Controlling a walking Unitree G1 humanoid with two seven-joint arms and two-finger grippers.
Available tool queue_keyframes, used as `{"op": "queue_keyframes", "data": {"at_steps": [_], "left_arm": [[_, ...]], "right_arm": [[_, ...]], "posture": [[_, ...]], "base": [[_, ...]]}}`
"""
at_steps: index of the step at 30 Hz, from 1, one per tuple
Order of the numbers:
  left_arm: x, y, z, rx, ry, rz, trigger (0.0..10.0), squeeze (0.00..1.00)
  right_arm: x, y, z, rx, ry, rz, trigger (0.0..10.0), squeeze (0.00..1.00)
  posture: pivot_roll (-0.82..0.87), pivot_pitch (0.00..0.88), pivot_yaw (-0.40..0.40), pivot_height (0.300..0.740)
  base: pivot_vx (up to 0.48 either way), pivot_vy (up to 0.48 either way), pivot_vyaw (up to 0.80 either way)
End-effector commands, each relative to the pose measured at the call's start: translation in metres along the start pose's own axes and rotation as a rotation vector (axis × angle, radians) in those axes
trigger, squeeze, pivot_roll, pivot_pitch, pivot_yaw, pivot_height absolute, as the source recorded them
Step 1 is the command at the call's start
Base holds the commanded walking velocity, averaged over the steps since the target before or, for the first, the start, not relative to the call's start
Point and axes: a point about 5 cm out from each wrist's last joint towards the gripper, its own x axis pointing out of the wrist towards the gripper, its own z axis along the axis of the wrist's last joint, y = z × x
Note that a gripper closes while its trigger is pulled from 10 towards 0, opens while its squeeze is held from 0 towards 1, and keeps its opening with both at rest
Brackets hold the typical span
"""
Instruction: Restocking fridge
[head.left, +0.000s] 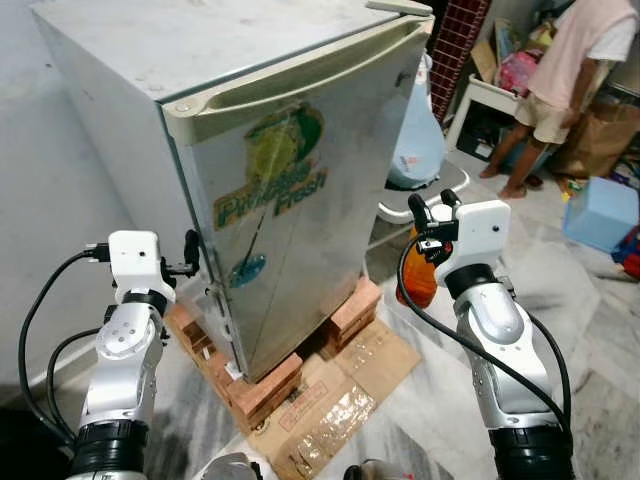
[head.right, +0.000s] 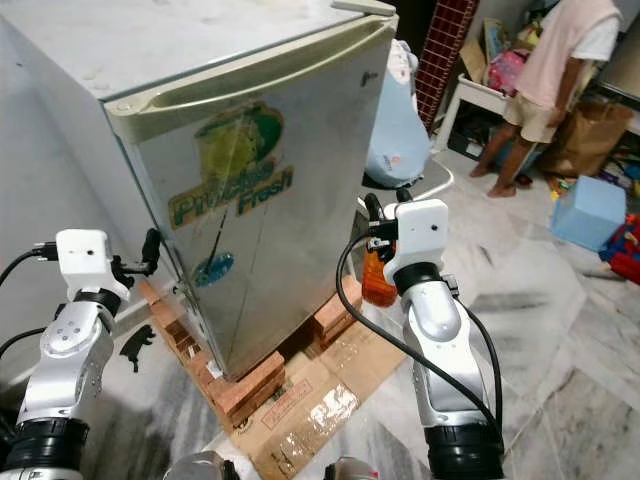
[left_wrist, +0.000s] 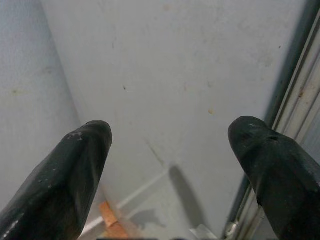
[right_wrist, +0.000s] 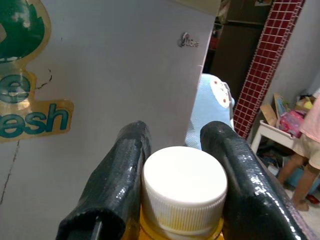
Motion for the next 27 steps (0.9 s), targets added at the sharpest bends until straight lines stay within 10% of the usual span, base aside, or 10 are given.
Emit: {"op": "queue_keyframes", "data": {"at_steps": [1, 17, 27], "left_arm": [[0.0004, -0.0221, -0.0012, -0.016, 0.015, -0.099, 10.0, 0.0], [-0.0034, -0.0241, -0.0035, -0.014, 0.03, -0.125, 10.0, 0.0], [-0.0045, -0.0241, -0.0003, -0.015, 0.017, -0.178, 10.0, 0.0]], "right_arm": [[0.0011, -0.0003, 0.0047, -0.001, -0.018, 0.0, 10.0, 0.0], [0.0002, 0.0009, 0.0035, -0.012, -0.016, 0.012, 10.0, 0.0], [0.0003, 0.003, 0.0019, -0.012, -0.004, 0.017, 10.0, 0.0]], "posture": [[0.08, 0.0, -0.063, 0.74], [0.08, 0.0, -0.063, 0.74], [0.09, 0.0, -0.066, 0.74]], "base": [[0.0, 0.0, -0.8], [0.0, 0.433, -0.05], [0.0, 0.0, -0.66]]}}
